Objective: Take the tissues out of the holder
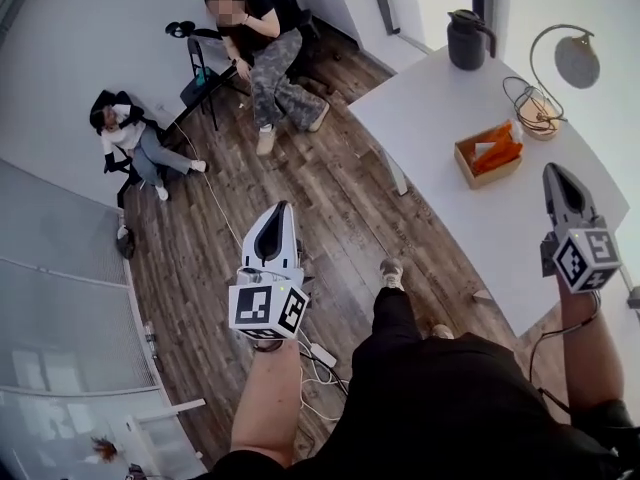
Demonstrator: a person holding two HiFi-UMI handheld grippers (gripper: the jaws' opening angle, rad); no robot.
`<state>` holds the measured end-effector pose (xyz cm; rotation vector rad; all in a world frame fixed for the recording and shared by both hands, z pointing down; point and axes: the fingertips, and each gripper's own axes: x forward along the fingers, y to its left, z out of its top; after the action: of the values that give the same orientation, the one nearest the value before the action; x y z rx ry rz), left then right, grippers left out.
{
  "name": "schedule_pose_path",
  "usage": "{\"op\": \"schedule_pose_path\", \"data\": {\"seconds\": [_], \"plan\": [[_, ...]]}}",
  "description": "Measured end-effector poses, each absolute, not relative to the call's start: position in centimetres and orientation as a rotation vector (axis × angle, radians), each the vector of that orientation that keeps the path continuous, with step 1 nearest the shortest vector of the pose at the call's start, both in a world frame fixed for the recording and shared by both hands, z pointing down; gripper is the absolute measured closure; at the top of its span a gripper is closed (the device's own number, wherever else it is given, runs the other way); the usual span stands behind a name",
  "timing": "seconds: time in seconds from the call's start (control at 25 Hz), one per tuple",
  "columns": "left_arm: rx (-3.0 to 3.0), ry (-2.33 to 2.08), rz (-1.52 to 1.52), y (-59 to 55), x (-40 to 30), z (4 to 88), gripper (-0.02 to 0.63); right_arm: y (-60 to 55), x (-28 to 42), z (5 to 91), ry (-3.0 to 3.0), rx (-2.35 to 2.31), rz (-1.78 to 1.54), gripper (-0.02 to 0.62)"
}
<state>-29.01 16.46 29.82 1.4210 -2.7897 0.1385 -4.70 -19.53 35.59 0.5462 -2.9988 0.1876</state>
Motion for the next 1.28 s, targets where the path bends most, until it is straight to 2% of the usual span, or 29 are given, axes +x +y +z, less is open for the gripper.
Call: {"op": "schedule_pose_path", "data": {"seconds": [0.4, 0.88, 1.12, 1.28], "plan": [[1.718, -2.578, 0.102, 4.2, -40.8, 32.2, 0.601, -24.7, -10.0, 35.5, -2.906, 0.836, 0.136, 0.591], [2.057, -2.240, 0.098, -9.8, -50.1, 35.1, 0.601, -29.3, -15.3, 37.3, -2.703, 1.168, 0.165, 0.591], [2.173, -2.108, 0.087, -16.3, -53.1, 36.3, 0.601, -29.8, -16.7, 36.6, -2.645, 1.290, 0.173, 0.591], [2.260, -2.005, 0.066, -20.0, -50.9, 36.6, 0.601, -30.3, -15.9, 36.7, -2.623, 1.344, 0.204, 0.591]]}}
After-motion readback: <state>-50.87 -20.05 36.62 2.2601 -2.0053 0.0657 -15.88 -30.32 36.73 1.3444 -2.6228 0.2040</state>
